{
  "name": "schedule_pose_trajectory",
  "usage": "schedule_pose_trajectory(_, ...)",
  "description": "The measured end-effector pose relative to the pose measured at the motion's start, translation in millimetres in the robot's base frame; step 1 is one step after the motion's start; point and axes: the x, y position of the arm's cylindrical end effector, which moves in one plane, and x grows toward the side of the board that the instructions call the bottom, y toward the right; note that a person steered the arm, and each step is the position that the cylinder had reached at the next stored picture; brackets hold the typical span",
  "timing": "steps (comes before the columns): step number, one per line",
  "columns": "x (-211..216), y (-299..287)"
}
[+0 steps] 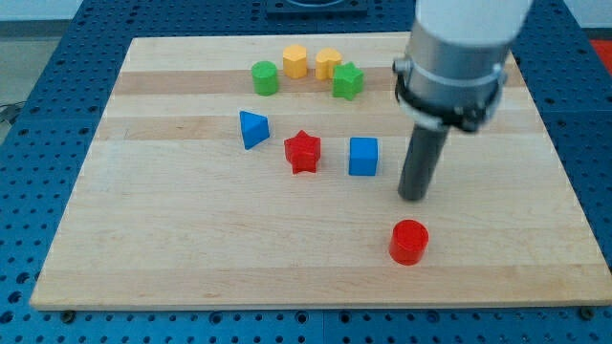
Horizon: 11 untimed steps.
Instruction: Drag the cube to the right of the red star
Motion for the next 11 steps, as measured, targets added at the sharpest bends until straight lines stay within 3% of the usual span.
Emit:
schedule_pose_trajectory(1, -32.0, -1.6)
schedule_pose_trajectory(11, -37.5, -82.0)
